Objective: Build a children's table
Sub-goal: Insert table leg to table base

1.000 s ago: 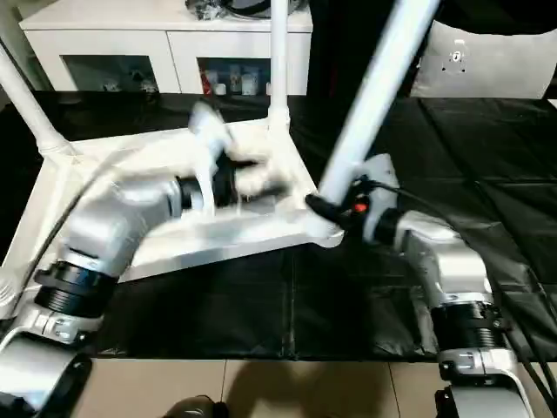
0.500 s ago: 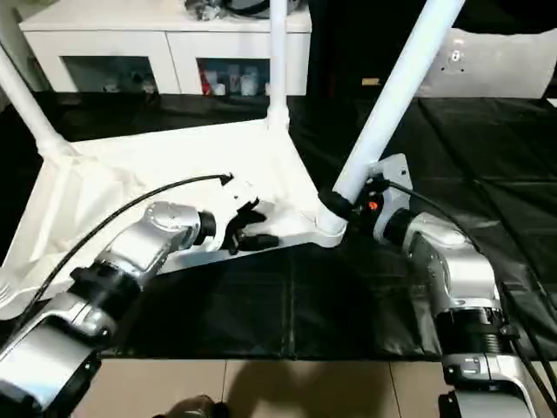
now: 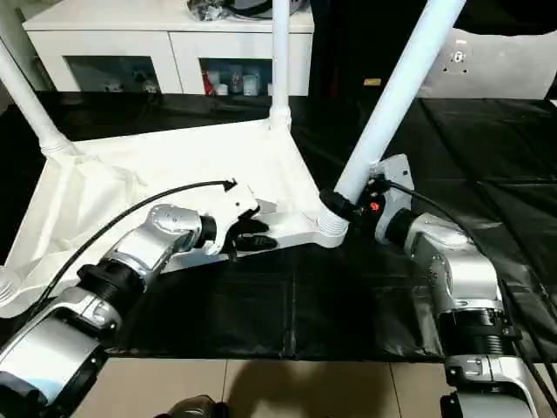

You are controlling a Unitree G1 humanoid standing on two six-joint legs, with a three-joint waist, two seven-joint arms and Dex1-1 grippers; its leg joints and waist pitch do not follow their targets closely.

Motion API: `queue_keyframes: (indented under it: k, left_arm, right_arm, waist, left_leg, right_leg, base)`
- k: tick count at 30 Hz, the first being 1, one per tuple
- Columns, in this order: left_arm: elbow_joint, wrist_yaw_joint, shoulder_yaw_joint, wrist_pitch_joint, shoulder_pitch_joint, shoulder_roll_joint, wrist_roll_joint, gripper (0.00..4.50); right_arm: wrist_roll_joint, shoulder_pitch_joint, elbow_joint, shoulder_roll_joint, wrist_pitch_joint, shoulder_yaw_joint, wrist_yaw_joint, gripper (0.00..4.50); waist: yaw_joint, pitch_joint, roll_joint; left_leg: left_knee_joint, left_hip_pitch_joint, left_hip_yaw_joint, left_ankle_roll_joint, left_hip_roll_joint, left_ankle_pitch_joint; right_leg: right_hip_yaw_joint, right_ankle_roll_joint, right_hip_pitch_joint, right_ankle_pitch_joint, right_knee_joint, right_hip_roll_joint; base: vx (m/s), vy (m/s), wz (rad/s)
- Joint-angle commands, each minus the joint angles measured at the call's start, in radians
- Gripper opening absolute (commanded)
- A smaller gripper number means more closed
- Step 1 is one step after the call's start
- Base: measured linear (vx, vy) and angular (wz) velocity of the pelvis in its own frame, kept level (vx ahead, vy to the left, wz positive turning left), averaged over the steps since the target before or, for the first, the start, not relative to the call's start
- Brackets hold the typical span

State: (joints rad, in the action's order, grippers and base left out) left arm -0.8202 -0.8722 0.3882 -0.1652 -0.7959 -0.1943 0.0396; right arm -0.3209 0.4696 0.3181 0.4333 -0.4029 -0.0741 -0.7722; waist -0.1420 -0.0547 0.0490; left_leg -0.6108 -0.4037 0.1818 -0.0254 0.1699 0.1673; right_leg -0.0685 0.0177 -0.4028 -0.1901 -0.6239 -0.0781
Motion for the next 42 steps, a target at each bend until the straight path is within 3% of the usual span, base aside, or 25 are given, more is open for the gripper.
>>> queue_keyframes:
  k: [1, 9, 15, 17, 21, 24, 26, 27, 30, 31, 36, 42]
  left_arm:
    - [-0.022, -0.018, -0.013, 0.019, -0.021, 0.002, -0.021, 1.07]
    - [-0.058, -0.024, 0.020, 0.057, -0.027, -0.008, -0.069, 0.57]
    - [-0.067, -0.059, -0.001, 0.071, -0.036, -0.005, -0.065, 0.14]
    - [-0.059, -0.082, -0.008, 0.076, -0.030, -0.006, -0.055, 0.02]
    - [-0.044, -0.123, -0.003, 0.108, -0.013, -0.019, -0.055, 0.00]
    - [-0.029, -0.150, 0.024, 0.135, 0.015, -0.042, -0.083, 0.00]
    - [-0.004, -0.171, 0.018, 0.144, 0.031, -0.048, -0.076, 0.00]
    - [0.026, -0.192, 0.013, 0.155, 0.045, -0.054, -0.066, 0.00]
    - [0.081, -0.231, 0.021, 0.159, 0.068, -0.073, -0.060, 0.00]
    - [0.103, -0.239, 0.025, 0.157, 0.077, -0.081, -0.061, 0.00]
    - [0.162, -0.245, 0.026, 0.160, 0.104, -0.102, -0.071, 0.00]
    - [0.207, -0.263, 0.022, 0.152, 0.122, -0.109, -0.068, 0.00]
  right_arm:
    - [-0.010, -0.007, -0.032, 0.005, -0.008, -0.004, -0.008, 1.91]
    - [-0.010, -0.002, -0.032, 0.011, -0.013, 0.003, -0.021, 1.91]
    - [-0.010, 0.012, -0.025, 0.024, -0.021, 0.021, -0.057, 1.91]
    - [-0.008, 0.016, -0.028, 0.034, -0.029, 0.035, -0.083, 1.91]
    - [-0.003, 0.022, -0.032, 0.052, -0.045, 0.060, -0.126, 1.91]
    - [0.004, 0.033, -0.025, 0.063, -0.054, 0.080, -0.158, 1.91]
    - [0.007, 0.042, -0.021, 0.069, -0.056, 0.092, -0.177, 1.91]
    - [0.009, 0.046, -0.020, 0.074, -0.058, 0.102, -0.191, 1.91]
    - [0.016, 0.053, -0.014, 0.082, -0.064, 0.120, -0.211, 1.91]
    - [0.019, 0.055, -0.010, 0.085, -0.069, 0.129, -0.222, 1.91]
    - [0.054, 0.057, 0.020, 0.097, -0.070, 0.180, -0.256, 1.91]
    - [0.059, 0.065, 0.036, 0.096, -0.080, 0.190, -0.264, 1.90]
  waist:
    - [0.001, 0.080, -0.014]
    - [0.001, 0.078, -0.013]
    - [0.001, 0.077, -0.014]
    - [0.002, 0.079, -0.013]
    - [0.001, 0.082, -0.014]
    - [0.000, 0.081, -0.014]
    - [0.000, 0.080, -0.012]
    - [0.002, 0.078, -0.021]
    - [0.000, 0.077, -0.014]
    - [0.001, 0.076, -0.020]
    - [0.001, 0.075, -0.019]
    - [0.003, 0.076, -0.022]
  left_leg:
    - [0.064, 0.026, -0.025, 0.055, 0.056, 0.161]
    - [0.067, 0.028, -0.026, 0.050, 0.058, 0.181]
    - [0.068, 0.028, -0.026, 0.043, 0.058, 0.196]
    - [0.067, 0.026, -0.026, 0.049, 0.059, 0.178]
    - [0.064, 0.024, -0.025, 0.071, 0.059, 0.146]
    - [0.064, 0.024, -0.025, 0.077, 0.060, 0.146]
    - [0.065, 0.026, -0.023, 0.073, 0.061, 0.158]
    - [0.067, 0.026, -0.023, 0.068, 0.062, 0.166]
    - [0.070, 0.030, -0.025, 0.054, 0.066, 0.186]
    - [0.071, 0.030, -0.024, 0.051, 0.066, 0.188]
    - [0.072, 0.029, -0.024, 0.047, 0.066, 0.186]
    - [0.070, 0.028, -0.021, 0.053, 0.064, 0.168]
  right_leg:
    - [0.043, 0.212, 0.054, -0.133, 0.078, -0.081]
    - [0.043, 0.211, 0.053, -0.155, 0.081, -0.083]
    - [0.043, 0.207, 0.054, -0.182, 0.084, -0.085]
    - [0.043, 0.214, 0.055, -0.149, 0.079, -0.083]
    - [0.042, 0.230, 0.056, -0.085, 0.073, -0.082]
    - [0.042, 0.234, 0.056, -0.090, 0.073, -0.084]
    - [0.042, 0.231, 0.054, -0.119, 0.077, -0.084]
    - [0.042, 0.229, 0.054, -0.138, 0.079, -0.084]
    - [0.043, 0.219, 0.050, -0.187, 0.080, -0.085]
    - [0.044, 0.216, 0.049, -0.195, 0.081, -0.086]
    - [0.045, 0.207, 0.047, -0.207, 0.079, -0.086]
    - [0.046, 0.205, 0.046, -0.192, 0.078, -0.084]
  base:
    - [0.000, 0.000, 0.00]
    - [0.000, 0.000, 0.00]
    - [0.000, 0.000, 0.00]
    - [0.000, 0.000, 0.00]
    - [0.000, 0.000, 0.00]
    - [0.000, 0.000, 0.00]
    - [0.000, 0.000, 0.00]
    - [0.000, 0.000, 0.00]
    - [0.000, 0.000, 0.00]
    - [0.000, 0.000, 0.00]
    - [0.000, 0.000, 0.00]
    - [0.000, 0.000, 0.00]
